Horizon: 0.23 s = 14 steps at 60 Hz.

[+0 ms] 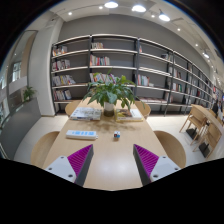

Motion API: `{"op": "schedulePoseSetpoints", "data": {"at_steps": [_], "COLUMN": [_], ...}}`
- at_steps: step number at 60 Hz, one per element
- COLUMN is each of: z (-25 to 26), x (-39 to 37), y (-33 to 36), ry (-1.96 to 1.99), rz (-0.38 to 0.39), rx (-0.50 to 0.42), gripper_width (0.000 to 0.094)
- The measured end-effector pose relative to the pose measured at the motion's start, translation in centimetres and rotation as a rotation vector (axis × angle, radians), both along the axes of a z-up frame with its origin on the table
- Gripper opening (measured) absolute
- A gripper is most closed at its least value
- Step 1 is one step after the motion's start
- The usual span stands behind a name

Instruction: Unplug charger

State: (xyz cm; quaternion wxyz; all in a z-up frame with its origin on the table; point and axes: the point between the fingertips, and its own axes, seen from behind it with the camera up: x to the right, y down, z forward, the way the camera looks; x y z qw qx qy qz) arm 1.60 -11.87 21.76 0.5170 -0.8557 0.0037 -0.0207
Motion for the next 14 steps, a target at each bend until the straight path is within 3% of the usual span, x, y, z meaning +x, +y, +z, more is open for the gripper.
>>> {"op": "schedulePoseSetpoints", "data": {"at_steps": [14], "z": [1.0], "x": [-0.4], "y": [-2.4], "ry": [-0.013], "rz": [0.010], "rx": [0.008], "gripper_width": [0.0799]}}
